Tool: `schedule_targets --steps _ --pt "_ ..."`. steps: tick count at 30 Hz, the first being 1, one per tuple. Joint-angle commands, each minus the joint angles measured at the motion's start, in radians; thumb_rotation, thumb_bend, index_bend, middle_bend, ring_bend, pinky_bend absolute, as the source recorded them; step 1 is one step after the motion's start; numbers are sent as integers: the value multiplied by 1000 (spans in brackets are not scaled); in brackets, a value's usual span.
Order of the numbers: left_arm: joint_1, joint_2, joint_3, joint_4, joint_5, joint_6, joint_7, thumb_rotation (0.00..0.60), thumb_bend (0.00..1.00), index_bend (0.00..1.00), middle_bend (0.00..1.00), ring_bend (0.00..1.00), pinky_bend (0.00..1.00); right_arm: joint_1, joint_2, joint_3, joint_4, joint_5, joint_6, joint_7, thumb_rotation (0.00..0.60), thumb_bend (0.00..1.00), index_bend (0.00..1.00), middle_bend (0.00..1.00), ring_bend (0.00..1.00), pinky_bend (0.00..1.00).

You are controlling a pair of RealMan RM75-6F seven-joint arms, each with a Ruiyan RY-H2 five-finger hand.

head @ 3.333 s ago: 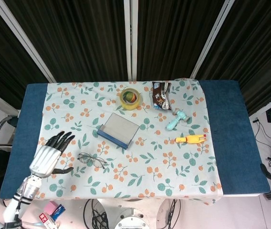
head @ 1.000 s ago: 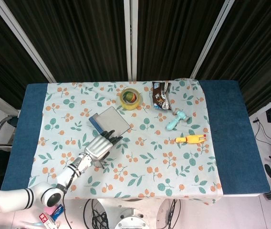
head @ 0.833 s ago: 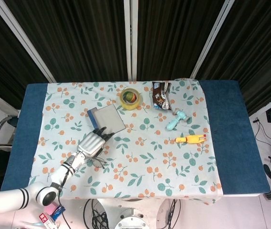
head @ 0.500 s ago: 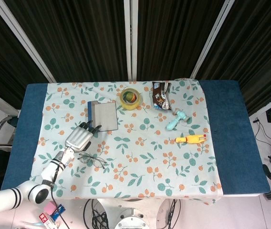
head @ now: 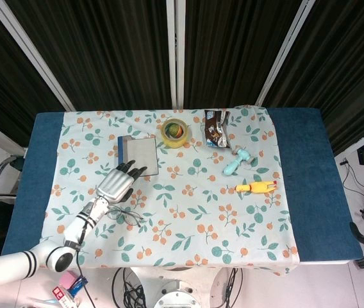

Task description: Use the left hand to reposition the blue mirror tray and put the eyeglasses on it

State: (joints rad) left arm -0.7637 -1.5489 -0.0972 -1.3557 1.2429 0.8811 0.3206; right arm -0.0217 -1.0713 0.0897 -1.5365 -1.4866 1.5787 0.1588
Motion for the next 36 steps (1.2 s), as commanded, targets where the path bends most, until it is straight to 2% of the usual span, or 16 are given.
schedule_targets --steps 1,9,19,27,36 --pt "-7 -35 2 47 -5 -4 8 600 506 52 198 45 178 -3 4 4 6 9 1 9 600 188 0 0 0 0" --pt "1 -22 24 60 -7 1 63 600 515 52 209 44 178 3 1 5 18 13 -13 24 600 189 0 0 0 0" --pt "21 67 68 -14 -6 1 140 600 529 64 314 44 177 9 -6 5 13 7 -15 8 600 190 0 0 0 0" --pt "54 146 97 -27 -26 3 157 600 529 64 324 44 177 10 -9 4 14 8 -18 3 600 190 0 0 0 0" --pt "74 183 100 -26 -43 6 152 600 533 64 324 45 177 10 -10 2 14 5 -18 2 600 191 0 0 0 0"
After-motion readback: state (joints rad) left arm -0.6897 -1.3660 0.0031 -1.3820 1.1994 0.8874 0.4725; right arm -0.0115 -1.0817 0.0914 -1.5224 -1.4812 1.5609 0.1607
